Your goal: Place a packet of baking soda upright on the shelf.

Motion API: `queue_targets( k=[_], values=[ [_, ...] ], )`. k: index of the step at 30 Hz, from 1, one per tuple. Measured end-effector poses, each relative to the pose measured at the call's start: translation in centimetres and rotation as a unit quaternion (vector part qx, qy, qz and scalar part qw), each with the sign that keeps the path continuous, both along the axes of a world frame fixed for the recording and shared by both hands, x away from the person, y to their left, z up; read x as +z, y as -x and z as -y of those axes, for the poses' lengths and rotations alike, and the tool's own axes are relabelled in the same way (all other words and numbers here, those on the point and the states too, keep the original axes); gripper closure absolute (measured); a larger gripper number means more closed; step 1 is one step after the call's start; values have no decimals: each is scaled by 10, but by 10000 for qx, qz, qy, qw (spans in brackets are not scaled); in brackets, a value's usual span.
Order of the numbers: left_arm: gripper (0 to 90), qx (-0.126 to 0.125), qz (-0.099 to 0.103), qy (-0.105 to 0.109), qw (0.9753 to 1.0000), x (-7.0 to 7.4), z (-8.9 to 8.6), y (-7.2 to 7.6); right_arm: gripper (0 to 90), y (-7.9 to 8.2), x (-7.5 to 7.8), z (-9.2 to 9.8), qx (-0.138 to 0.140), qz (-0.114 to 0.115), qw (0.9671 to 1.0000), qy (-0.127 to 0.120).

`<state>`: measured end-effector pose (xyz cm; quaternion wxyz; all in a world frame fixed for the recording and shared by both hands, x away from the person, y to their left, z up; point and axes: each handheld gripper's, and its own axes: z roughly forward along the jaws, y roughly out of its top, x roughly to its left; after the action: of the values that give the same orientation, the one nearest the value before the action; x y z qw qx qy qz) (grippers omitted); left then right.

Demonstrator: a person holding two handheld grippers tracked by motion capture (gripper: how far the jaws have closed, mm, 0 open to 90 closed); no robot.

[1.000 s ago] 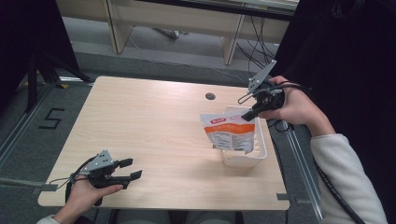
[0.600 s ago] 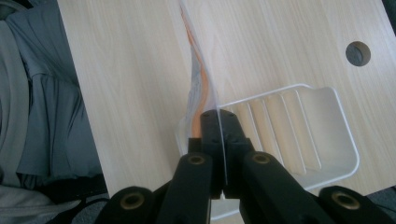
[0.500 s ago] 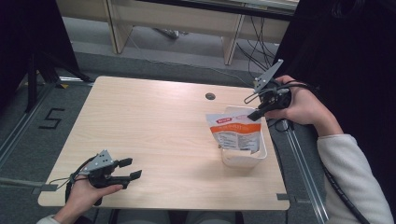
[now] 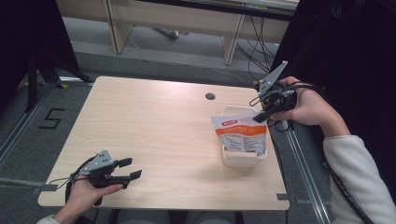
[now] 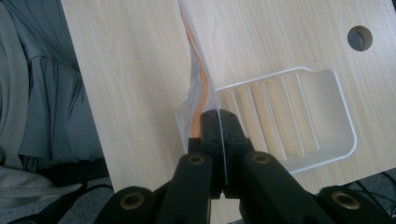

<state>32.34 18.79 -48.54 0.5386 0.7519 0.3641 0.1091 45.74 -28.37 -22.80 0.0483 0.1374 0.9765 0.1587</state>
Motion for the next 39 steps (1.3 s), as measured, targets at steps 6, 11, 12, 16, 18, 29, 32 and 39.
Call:
queue_targets(
  k=[6,11,12,16,18,29,32,39],
  values=[
    [351,-7,18,-42,10000,0,-1,0,900,0,0,2,0,-84,9999,82],
    [351,-3,28,-62,10000,0,-1,0,900,1,0,4,-2,-95,9998,153],
    [352,15,20,-11,10000,0,0,0,900,0,0,4,12,-95,9998,165],
    [351,5,29,-63,10000,0,-1,0,900,0,0,5,39,-63,9998,168],
    [351,1,30,-65,10000,0,-1,0,900,0,1,5,56,-80,9998,157],
    [351,-6,24,-62,10000,0,0,0,900,-2,-1,5,90,-107,9996,262],
    [351,-5,26,-59,10000,0,0,0,900,-2,-1,5,85,-110,9996,263],
    [351,12,18,-28,10000,0,0,0,900,0,5,8,54,-50,9997,214]
  ],
)
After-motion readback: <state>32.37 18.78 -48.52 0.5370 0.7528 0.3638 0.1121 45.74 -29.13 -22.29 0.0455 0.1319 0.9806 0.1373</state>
